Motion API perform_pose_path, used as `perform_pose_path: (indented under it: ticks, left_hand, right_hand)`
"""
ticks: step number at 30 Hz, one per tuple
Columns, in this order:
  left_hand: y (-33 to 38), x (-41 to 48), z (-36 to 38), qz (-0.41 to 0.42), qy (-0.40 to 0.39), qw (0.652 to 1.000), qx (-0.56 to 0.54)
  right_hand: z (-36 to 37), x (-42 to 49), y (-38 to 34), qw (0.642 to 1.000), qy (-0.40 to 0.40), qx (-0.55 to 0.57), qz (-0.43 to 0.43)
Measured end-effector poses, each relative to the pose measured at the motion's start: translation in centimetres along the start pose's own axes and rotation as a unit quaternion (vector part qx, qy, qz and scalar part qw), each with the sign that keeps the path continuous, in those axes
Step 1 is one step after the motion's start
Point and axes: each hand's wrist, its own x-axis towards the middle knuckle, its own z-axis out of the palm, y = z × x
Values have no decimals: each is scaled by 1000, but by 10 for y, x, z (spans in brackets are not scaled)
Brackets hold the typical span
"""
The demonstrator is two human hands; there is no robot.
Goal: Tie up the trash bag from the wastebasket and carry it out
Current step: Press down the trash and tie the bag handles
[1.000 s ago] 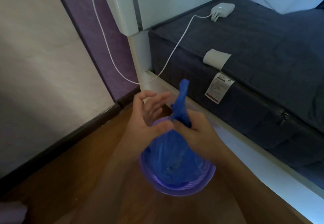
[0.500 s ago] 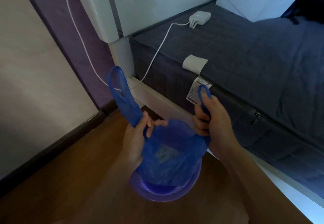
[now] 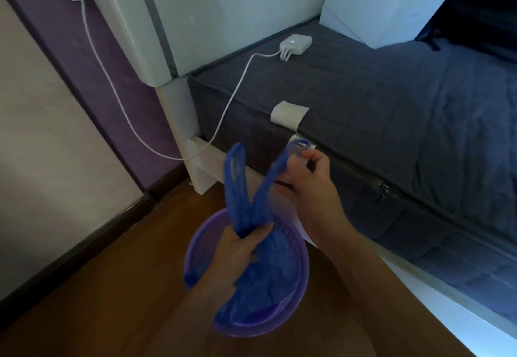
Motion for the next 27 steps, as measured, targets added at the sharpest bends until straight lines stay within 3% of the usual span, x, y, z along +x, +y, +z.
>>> perform_pose_path:
  ticks: [5, 8, 13, 15, 19, 24, 27]
  left_hand:
    - [14, -6, -20, -26, -10, 998, -57]
    - [20, -11, -22, -13, -21, 997, -73]
    - [21, -12, -25, -18, -37, 984, -171]
    - [21, -5, -33, 2, -37, 967, -253]
    - [18, 2, -38, -6, 1, 942, -335]
    - [10, 1, -29, -49, 13, 905, -423]
    - [12, -1, -23, -2, 11, 929, -371]
  right_hand:
    - [-10, -9, 21, 964, -205, -165, 43]
    - [4, -17, 36, 939, -270, -209, 39]
    - [19, -24, 46, 971, -191, -138, 28]
    - [18, -22, 46, 984, -130, -122, 23]
    - [10, -15, 47, 993, 34, -59, 101]
    - [9, -10, 44, 983, 28, 138, 118]
    - [15, -11, 50, 982, 30, 124, 143]
